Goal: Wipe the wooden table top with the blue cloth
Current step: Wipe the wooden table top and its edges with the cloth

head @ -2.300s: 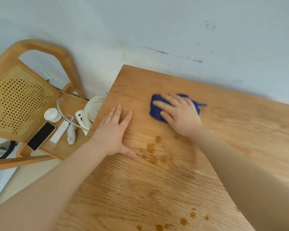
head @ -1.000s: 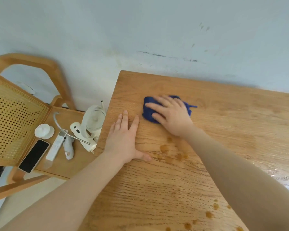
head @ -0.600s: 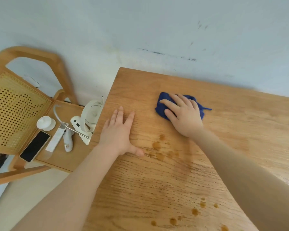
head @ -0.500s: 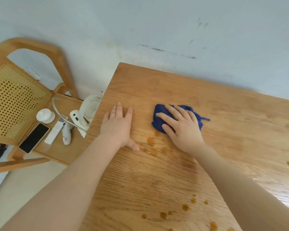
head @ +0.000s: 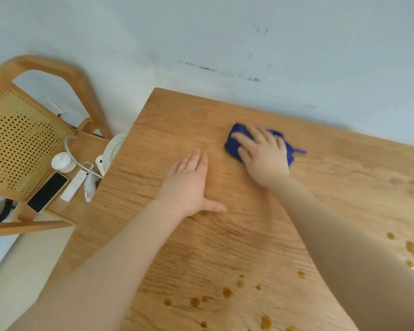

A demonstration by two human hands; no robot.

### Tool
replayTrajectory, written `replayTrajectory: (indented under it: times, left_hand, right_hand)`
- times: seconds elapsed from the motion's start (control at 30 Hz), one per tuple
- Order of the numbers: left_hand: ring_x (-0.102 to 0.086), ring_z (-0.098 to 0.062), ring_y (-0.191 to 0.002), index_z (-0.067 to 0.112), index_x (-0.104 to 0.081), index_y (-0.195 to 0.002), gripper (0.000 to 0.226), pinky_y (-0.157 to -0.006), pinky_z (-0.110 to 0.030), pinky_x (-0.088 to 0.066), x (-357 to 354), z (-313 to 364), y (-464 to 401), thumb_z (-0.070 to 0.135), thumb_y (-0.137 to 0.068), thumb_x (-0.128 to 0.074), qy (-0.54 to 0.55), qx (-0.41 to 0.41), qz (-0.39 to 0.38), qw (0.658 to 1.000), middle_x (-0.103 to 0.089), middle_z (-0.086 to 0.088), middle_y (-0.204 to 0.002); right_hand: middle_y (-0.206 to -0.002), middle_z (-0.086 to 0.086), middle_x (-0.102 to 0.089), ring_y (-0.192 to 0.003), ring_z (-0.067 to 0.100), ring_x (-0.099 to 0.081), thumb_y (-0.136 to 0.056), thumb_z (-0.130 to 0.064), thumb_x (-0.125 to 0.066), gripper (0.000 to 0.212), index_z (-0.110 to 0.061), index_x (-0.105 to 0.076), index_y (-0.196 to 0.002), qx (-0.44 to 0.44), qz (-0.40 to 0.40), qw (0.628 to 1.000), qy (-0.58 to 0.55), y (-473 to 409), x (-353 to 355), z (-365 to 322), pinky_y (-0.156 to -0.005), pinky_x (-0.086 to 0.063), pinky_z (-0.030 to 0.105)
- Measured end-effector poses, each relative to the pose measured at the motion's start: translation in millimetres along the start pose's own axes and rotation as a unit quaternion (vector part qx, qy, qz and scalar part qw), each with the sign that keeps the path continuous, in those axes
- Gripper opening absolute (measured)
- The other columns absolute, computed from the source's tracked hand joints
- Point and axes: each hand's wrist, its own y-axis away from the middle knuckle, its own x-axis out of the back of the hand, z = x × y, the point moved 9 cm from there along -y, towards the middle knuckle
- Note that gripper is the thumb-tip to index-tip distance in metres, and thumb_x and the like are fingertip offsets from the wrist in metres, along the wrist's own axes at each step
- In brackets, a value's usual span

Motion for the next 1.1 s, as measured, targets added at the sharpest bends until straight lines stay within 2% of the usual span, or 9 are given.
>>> replayTrajectory:
  times: [0.2, 0.33, 0.4, 0.5, 0.67, 0.8, 0.93, 1.0, 1.1]
  left_hand:
    - [0.006, -0.029, -0.145, 0.006, 0.007, -0.149, 0.139, -0.117, -0.039, -0.002, -12, 27, -21, 0.078, -0.054, -0.065, -0.017, 0.079, 0.030, 0.996, 0.012, -0.018, -0.156]
    - [0.008, -0.026, -0.145, 0.008, 0.011, -0.148, 0.142, -0.118, -0.037, 0.000, -16, 23, -23, 0.081, -0.051, -0.063, -0.024, 0.085, 0.029, 0.996, 0.016, -0.015, -0.156]
    - [0.009, -0.026, -0.145, 0.009, 0.013, -0.148, 0.143, -0.119, -0.037, 0.000, -18, 22, -21, 0.081, -0.050, -0.062, -0.017, 0.085, 0.026, 0.996, 0.017, -0.014, -0.156]
    - [0.010, -0.025, -0.145, 0.009, 0.013, -0.148, 0.143, -0.119, -0.037, -0.001, -17, 23, -21, 0.080, -0.050, -0.063, -0.008, 0.087, 0.026, 0.996, 0.018, -0.014, -0.156]
    - [0.010, -0.025, -0.145, 0.009, 0.011, -0.148, 0.140, -0.119, -0.035, 0.000, -15, 25, -18, 0.076, -0.053, -0.067, 0.006, 0.087, 0.024, 0.996, 0.018, -0.014, -0.156]
    - [0.009, -0.025, -0.145, 0.009, 0.009, -0.149, 0.139, -0.119, -0.036, -0.002, -13, 25, -18, 0.075, -0.054, -0.068, 0.009, 0.088, 0.029, 0.996, 0.017, -0.014, -0.156]
    - [0.010, -0.025, -0.145, 0.009, 0.012, -0.148, 0.139, -0.119, -0.036, -0.001, -15, 25, -20, 0.078, -0.054, -0.064, -0.005, 0.086, 0.024, 0.996, 0.019, -0.013, -0.156]
    - [0.010, -0.024, -0.145, 0.010, 0.012, -0.148, 0.140, -0.119, -0.036, -0.001, -17, 24, -21, 0.078, -0.053, -0.064, -0.006, 0.086, 0.026, 0.996, 0.019, -0.013, -0.156]
    - [0.010, -0.024, -0.145, 0.009, 0.012, -0.148, 0.140, -0.118, -0.036, -0.001, -17, 23, -21, 0.078, -0.053, -0.065, 0.000, 0.083, 0.034, 0.996, 0.018, -0.013, -0.156]
  right_hand:
    - [-0.140, 0.002, -0.048, -0.128, 0.031, -0.044, -0.090, -0.045, -0.029, 0.045, -0.038, -0.052, -0.127, 0.136, -0.041, 0.989, -0.033, 43, -2, -9, -0.101, -0.031, 0.051]
    - [-0.142, 0.003, -0.044, -0.130, 0.029, -0.039, -0.091, -0.049, -0.027, 0.047, -0.037, -0.048, -0.131, 0.026, 0.014, 0.999, -0.011, -27, 9, 46, -0.104, -0.026, 0.048]
    - [-0.148, 0.001, -0.036, -0.134, 0.026, -0.031, -0.096, -0.042, -0.031, 0.040, -0.039, -0.040, -0.135, -0.044, -0.004, 0.999, -0.005, -52, 9, 74, -0.109, -0.019, 0.046]
    - [-0.150, 0.001, -0.032, -0.136, 0.026, -0.027, -0.097, -0.038, -0.033, 0.040, -0.038, -0.038, -0.137, -0.064, -0.013, 0.998, -0.013, -51, 8, 76, -0.110, -0.016, 0.047]
    - [-0.137, 0.005, -0.051, -0.124, 0.032, -0.047, -0.088, -0.040, -0.032, 0.042, -0.036, -0.055, -0.124, 0.084, -0.005, 0.996, -0.017, 53, 11, 13, -0.099, -0.033, 0.051]
    - [-0.141, -0.001, -0.047, -0.129, 0.029, -0.043, -0.091, -0.042, -0.029, 0.042, -0.039, -0.051, -0.127, 0.156, -0.063, 0.985, -0.050, 82, 5, 4, -0.104, -0.028, 0.048]
    - [-0.147, -0.001, -0.038, -0.136, 0.025, -0.030, -0.092, -0.047, -0.023, 0.047, -0.040, -0.045, -0.132, 0.049, -0.036, 0.998, -0.034, 10, 10, 45, -0.108, -0.019, 0.046]
    - [-0.150, -0.001, -0.032, -0.138, 0.023, -0.023, -0.098, -0.040, -0.029, 0.039, -0.039, -0.041, -0.135, -0.027, -0.025, 0.999, -0.015, -20, 9, 67, -0.111, -0.014, 0.045]
    - [-0.152, -0.001, -0.028, -0.139, 0.023, -0.019, -0.100, -0.033, -0.028, 0.039, -0.039, -0.037, -0.137, -0.065, -0.029, 0.997, -0.012, -32, 8, 70, -0.112, -0.012, 0.046]
